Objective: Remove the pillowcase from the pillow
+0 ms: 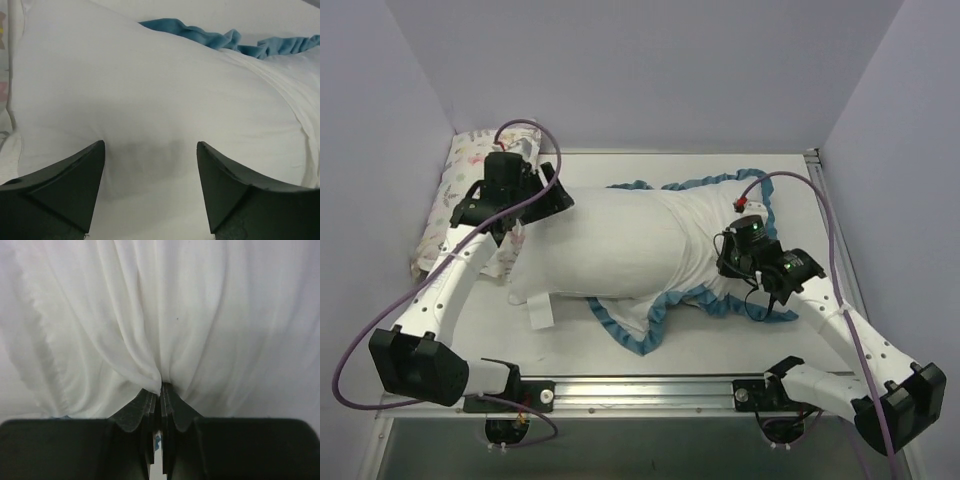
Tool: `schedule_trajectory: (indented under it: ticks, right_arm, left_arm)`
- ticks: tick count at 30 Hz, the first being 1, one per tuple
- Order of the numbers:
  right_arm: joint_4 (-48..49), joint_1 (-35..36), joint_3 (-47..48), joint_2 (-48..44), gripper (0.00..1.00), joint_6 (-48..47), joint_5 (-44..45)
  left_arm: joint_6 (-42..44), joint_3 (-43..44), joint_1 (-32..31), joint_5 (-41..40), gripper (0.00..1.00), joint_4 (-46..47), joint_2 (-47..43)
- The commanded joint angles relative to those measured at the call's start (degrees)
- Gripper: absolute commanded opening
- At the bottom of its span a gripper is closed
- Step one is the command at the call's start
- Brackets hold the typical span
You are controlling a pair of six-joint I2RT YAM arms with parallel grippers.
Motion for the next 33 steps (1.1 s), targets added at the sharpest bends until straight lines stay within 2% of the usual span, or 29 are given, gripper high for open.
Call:
schedule_trajectory:
  ticks: [1, 2, 4, 5, 11, 15, 20, 21, 22, 23, 24, 25, 26, 27, 28, 29, 33]
  right_arm:
    - [2.5, 4.1, -6.0, 0.3, 0.0, 3.4, 10.8]
    - [3.1, 4.7, -6.9, 0.9, 0.0, 3.8, 10.1]
    - [4.3, 5.8, -8.6, 1.3, 0.0, 4.6, 10.8]
    - [4.9, 6.1, -9.1, 1.3, 0.0, 4.6, 11.2]
    - [5.9, 6.8, -11.1, 2.5, 0.0, 4.8, 11.9]
    - [6.7, 6.7, -11.0, 4.2, 0.0, 4.5, 11.4]
    - [7.9, 7.0, -10.2, 6.7, 0.0, 3.9, 9.1]
    - [8.0, 6.9, -9.7, 7.1, 0.0, 3.5, 8.7]
    - [7.9, 7.0, -9.3, 7.1, 0.0, 3.1, 8.4]
    - [7.8, 6.8, -8.7, 6.9, 0.04, 2.7, 8.1]
    - [6.5, 6.8, -7.8, 6.5, 0.09, 1.7, 8.0]
    - [5.6, 6.7, -5.2, 6.3, 0.14, 1.2, 8.2]
    - [4.8, 6.7, -3.7, 6.0, 0.21, 0.5, 8.3]
    - [3.2, 6.7, -2.2, 5.2, 0.37, 0.2, 8.1]
    - [2.5, 6.6, -0.2, 4.9, 0.43, -0.9, 8.0]
    - [2.1, 6.6, 3.1, 4.7, 0.57, -1.3, 7.7]
    - [1.6, 6.4, 13.5, 9.3, 0.77, -5.1, 7.4]
  left_arm:
    - [6.3, 5.1, -9.4, -16.3, 0.82, 0.1, -3.3]
    - [7.8, 6.4, -11.7, -21.9, 0.84, -0.5, -3.8]
    - [8.6, 7.2, -17.4, -23.8, 0.88, -1.2, -3.0]
    - [8.9, 7.7, -19.0, -23.9, 0.97, -1.3, -2.1]
    - [7.7, 11.3, -29.3, -21.3, 0.97, -0.3, 9.0]
    - [7.3, 10.4, -32.7, -19.2, 0.97, 1.7, 16.3]
    - [2.6, -1.3, -31.5, -12.7, 0.97, 9.7, 22.8]
    - [2.1, -3.0, -31.0, -11.9, 0.91, 12.6, 23.5]
    - [1.6, -4.7, -30.7, -10.7, 0.62, 14.0, 24.6]
    - [0.3, -7.9, -30.6, -10.0, 0.38, 15.1, 24.8]
    - [-0.1, -9.4, -30.7, -9.8, 0.21, 17.4, 24.8]
    - [-0.5, -11.0, -30.7, -9.7, 0.0, 18.4, 24.2]
    - [-1.4, -12.3, -30.9, -10.0, 0.0, 19.3, 23.6]
    - [-1.8, -15.6, -31.1, -10.1, 0.0, 21.9, 22.9]
    - [-2.0, -17.1, -31.6, -10.2, 0.0, 23.0, 21.5]
    - [-2.7, -18.3, -32.0, -10.4, 0.0, 24.1, 20.7]
    - [-3.5, -24.6, -33.4, -11.9, 0.0, 28.3, 17.2]
